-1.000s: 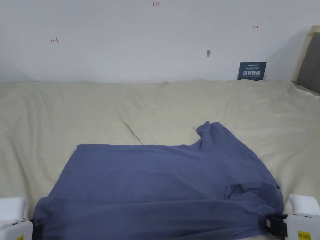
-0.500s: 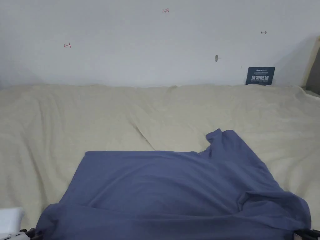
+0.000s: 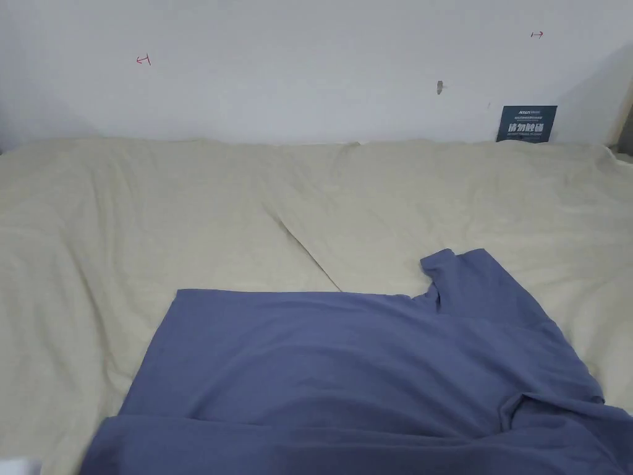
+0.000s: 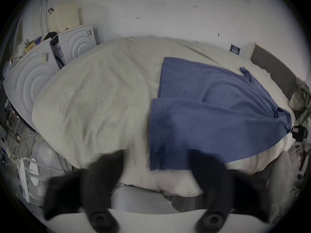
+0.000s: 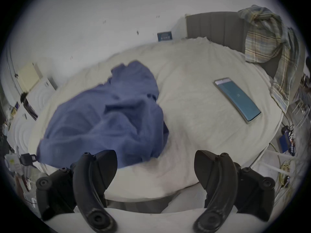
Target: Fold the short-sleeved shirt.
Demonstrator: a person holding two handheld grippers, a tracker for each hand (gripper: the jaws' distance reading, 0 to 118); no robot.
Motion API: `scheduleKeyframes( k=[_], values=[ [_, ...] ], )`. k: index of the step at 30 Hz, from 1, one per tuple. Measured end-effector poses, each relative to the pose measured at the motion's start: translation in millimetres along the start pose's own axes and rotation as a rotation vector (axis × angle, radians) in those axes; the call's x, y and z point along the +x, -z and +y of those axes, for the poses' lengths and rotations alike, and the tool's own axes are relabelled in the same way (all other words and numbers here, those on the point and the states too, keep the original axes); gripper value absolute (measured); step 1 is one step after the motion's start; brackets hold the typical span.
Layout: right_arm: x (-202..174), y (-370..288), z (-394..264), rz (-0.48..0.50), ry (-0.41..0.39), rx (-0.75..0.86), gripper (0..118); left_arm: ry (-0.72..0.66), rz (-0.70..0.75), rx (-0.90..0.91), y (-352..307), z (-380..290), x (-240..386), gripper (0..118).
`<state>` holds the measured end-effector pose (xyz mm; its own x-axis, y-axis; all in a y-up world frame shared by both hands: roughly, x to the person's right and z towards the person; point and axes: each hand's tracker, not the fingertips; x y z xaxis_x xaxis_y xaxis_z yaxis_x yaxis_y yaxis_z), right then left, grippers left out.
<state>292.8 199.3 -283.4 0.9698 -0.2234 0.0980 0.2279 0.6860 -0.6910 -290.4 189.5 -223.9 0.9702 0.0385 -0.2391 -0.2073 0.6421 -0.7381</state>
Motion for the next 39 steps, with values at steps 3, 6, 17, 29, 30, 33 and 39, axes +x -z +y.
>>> scheduleKeyframes(
  k=[3, 6, 17, 29, 30, 33, 39],
  values=[
    [-6, -14, 17, -0.023, -0.045, 0.008, 96, -0.02, -0.022, 0.074, -17, 16, 1, 118],
    [-19, -30, 35, 0.006, -0.09, 0.059, 96, -0.021, -0.048, 0.189, -40, 46, 9, 118],
    [-67, -10, 115, 0.087, -0.173, 0.113, 0, 0.118, -0.172, 0.24, -16, 121, 64, 2],
    [-90, 119, 199, -0.006, -0.3, -0.029, 0, 0.111, -0.146, 0.169, 28, 152, 68, 0],
    [-91, 134, 208, 0.001, -0.296, -0.047, 0, 0.112, -0.142, 0.166, 31, 154, 69, 0],
    [-94, 181, 227, -0.004, -0.328, -0.165, 35, 0.1, -0.144, 0.153, 38, 158, 69, 0],
    [-92, 258, 243, -0.111, -0.351, -0.229, 91, 0.117, -0.123, 0.128, 50, 159, 73, 0]
  ],
)
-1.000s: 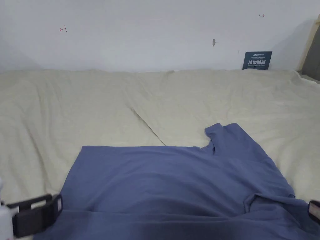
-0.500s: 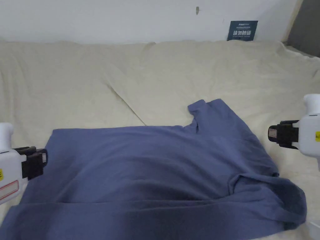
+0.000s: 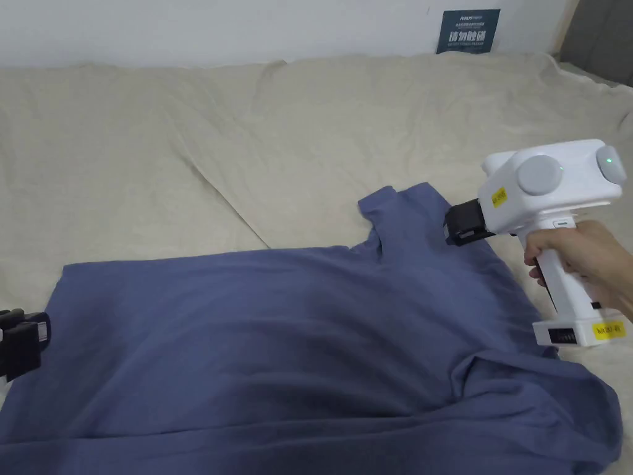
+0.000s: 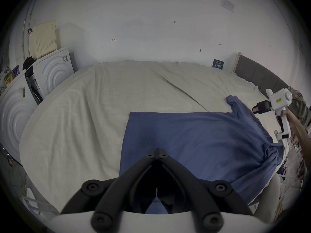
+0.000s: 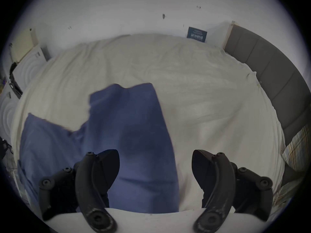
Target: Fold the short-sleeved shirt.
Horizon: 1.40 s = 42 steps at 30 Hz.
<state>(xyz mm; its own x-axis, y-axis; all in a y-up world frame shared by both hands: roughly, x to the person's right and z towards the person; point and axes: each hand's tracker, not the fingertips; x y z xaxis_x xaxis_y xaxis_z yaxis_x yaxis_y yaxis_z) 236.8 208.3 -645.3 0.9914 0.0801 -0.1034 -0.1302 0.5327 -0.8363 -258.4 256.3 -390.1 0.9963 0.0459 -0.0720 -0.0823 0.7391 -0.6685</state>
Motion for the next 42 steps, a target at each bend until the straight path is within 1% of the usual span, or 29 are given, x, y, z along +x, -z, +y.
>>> scheduleKeyframes(
  k=[1, 2, 3, 4, 5, 6, 7, 9, 10, 11, 13, 16, 17, 18, 19, 20, 21, 23, 24, 28, 32, 35, 37, 39, 40, 42],
  values=[
    [-1, 8, 2, -0.021, 0.001, -0.029, 90, 0.008, 0.01, -0.005, 1, 1, 0, 0],
    [-1, 15, 4, -0.018, -0.01, -0.072, 89, 0.011, 0.014, -0.011, 3, 1, -1, 0],
    [-2, 21, 4, -0.005, -0.031, -0.073, 84, 0.006, 0.016, -0.016, 5, 1, -3, 0],
    [-2, 25, 2, 0.0, -0.034, -0.08, 64, -0.001, 0.018, -0.019, 6, 1, -4, 0],
    [-2, 29, -1, 0.001, -0.038, -0.102, 42, -0.008, 0.019, -0.021, 7, 1, -5, 0],
    [-2, 34, -4, -0.003, -0.023, -0.136, 25, -0.012, 0.019, -0.023, 8, 1, -6, 0],
    [-3, 33, -6, 0.026, 0.02, -0.12, 22, -0.012, 0.02, -0.026, 10, 0, -7, 0],
    [-4, 24, -7, 0.02, 0.003, -0.088, 0, -0.005, 0.03, -0.034, 11, 0, -8, 0],
    [-4, 21, -5, 0.037, -0.006, -0.088, 0, 0.001, 0.034, -0.031, 11, 0, -7, 0],
    [-4, 19, -4, 0.021, -0.007, -0.084, 0, 0.005, 0.037, -0.03, 11, -1, -8, 0],
    [-2, 14, 0, 0.029, -0.015, -0.088, 0, 0.0, 0.036, -0.032, 12, 2, -10, 0],
    [0, 4, 2, 0.039, 0.01, -0.068, 0, -0.01, 0.032, -0.03, 16, 10, -15, 0],
    [1, 2, 1, 0.045, 0.014, -0.065, 0, 0.001, 0.028, -0.031, 20, 15, -17, 3],
    [2, 0, 1, 0.049, 0.017, -0.063, 0, 0.003, 0.027, -0.017, 24, 20, -20, 19],
    [3, -2, 1, 0.051, 0.02, -0.059, 0, -0.005, 0.024, -0.011, 28, 25, -25, 58],
    [4, -4, 1, 0.053, 0.02, -0.057, 0, -0.032, 0.01, -0.026, 33, 33, -29, 58],
    [-2, -14, -5, 0.054, 0.019, -0.056, 0, -0.037, 0.012, -0.032, 39, 40, -31, 68],
    [-4, -17, -6, 0.056, 0.013, -0.051, 0, -0.028, 0.003, -0.048, 55, 51, -37, 111],
    [-4, -18, -7, 0.057, 0.005, -0.049, 0, -0.028, 0.008, -0.072, 64, 58, -41, 118],
    [-7, -21, -8, 0.058, -0.003, -0.047, 0, -0.037, -0.004, -0.191, 108, 76, -61, 118],
    [-2, -14, -6, 0.067, 0.011, -0.046, 0, -0.033, 0.062, -0.311, 161, 82, -76, 118],
    [-3, -13, -8, 0.07, 0.009, -0.048, 0, -0.031, 0.061, -0.308, 175, 85, -71, 116],
    [-1, -7, -7, 0.07, 0.0, -0.053, 0, -0.061, 0.013, -0.311, 183, 88, -71, 116],
    [-1, -4, -7, 0.068, -0.003, -0.056, 0, -0.079, 0.025, -0.337, 193, 90, -69, 115],
    [-2, -4, -8, 0.067, -0.005, -0.057, 0, -0.077, 0.034, -0.341, 197, 90, -67, 104],
    [3, 5, -6, 0.067, -0.006, -0.058, 0, -0.111, 0.063, -0.338, 198, 92, -62, 74]
  ],
)
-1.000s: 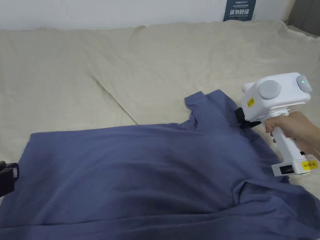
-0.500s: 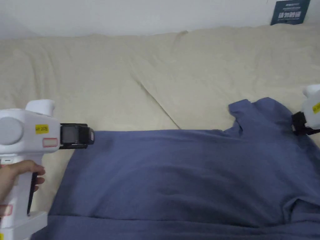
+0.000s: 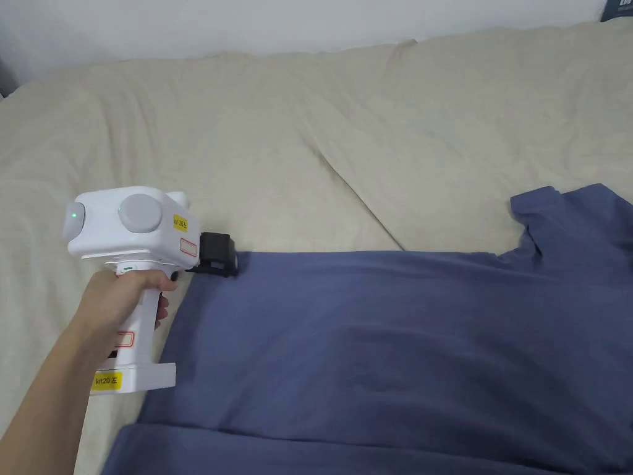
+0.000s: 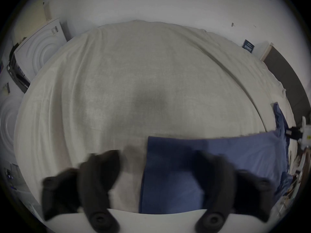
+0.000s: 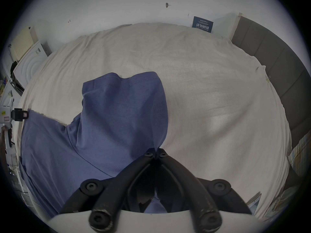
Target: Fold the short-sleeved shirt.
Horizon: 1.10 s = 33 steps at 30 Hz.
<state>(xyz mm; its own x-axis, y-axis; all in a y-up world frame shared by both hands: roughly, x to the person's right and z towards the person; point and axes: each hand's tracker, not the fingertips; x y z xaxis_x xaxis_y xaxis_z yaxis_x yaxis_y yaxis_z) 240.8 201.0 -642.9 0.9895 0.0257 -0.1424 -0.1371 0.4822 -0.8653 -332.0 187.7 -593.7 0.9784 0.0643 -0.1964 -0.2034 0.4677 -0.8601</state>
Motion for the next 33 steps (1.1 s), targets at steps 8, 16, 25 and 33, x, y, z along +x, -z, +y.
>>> scheduleKeyframes(
  k=[8, 16, 25, 33],
  values=[
    [4, 7, 2, 0.007, -0.001, -0.003, 0, 0.091, 0.049, 0.023, -2, 2, 22, 7],
    [9, -21, 1, 0.026, 0.004, 0.018, 0, 0.094, -0.002, 0.073, -39, -2, 12, 6],
    [17, -108, -24, 0.032, -0.048, 0.131, 0, 0.138, -0.04, 0.197, -117, -31, 5, 6],
    [29, -199, -119, 0.084, -0.068, 0.231, 0, 0.124, -0.097, 0.276, -187, -125, -17, 6]
  ],
)
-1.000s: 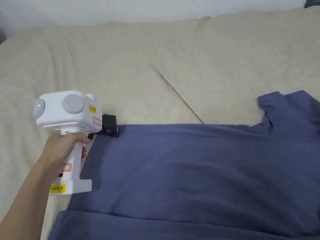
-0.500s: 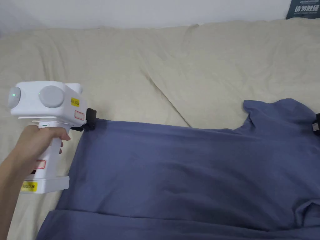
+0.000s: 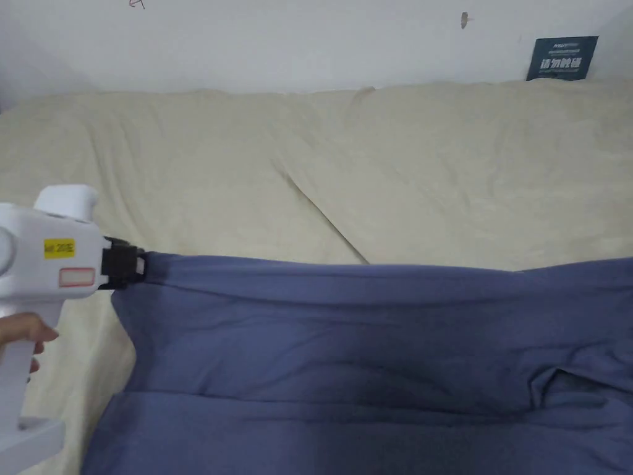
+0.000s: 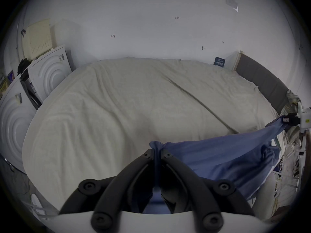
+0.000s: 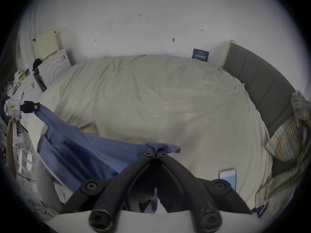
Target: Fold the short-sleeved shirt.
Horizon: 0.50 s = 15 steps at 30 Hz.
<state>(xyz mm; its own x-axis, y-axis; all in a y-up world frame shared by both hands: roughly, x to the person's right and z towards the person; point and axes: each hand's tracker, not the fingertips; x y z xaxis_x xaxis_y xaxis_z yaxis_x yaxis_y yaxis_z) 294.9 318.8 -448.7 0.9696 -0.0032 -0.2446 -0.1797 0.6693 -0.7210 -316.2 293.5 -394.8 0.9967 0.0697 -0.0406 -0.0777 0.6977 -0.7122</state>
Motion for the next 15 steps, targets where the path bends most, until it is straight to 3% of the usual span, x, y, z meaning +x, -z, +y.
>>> scheduleKeyframes(
  k=[3, 8, 15],
  values=[
    [2, -15, -45, 0.045, 0.006, -0.019, 0, -0.046, 0.003, 0.003, -21, -47, -2, 6],
    [-1, -6, -115, 0.04, 0.05, -0.136, 0, -0.094, -0.019, -0.068, -29, -117, -5, 6],
    [-17, 15, -169, 0.048, 0.105, -0.234, 0, -0.146, -0.031, -0.197, -7, -167, -6, 6]
  ],
)
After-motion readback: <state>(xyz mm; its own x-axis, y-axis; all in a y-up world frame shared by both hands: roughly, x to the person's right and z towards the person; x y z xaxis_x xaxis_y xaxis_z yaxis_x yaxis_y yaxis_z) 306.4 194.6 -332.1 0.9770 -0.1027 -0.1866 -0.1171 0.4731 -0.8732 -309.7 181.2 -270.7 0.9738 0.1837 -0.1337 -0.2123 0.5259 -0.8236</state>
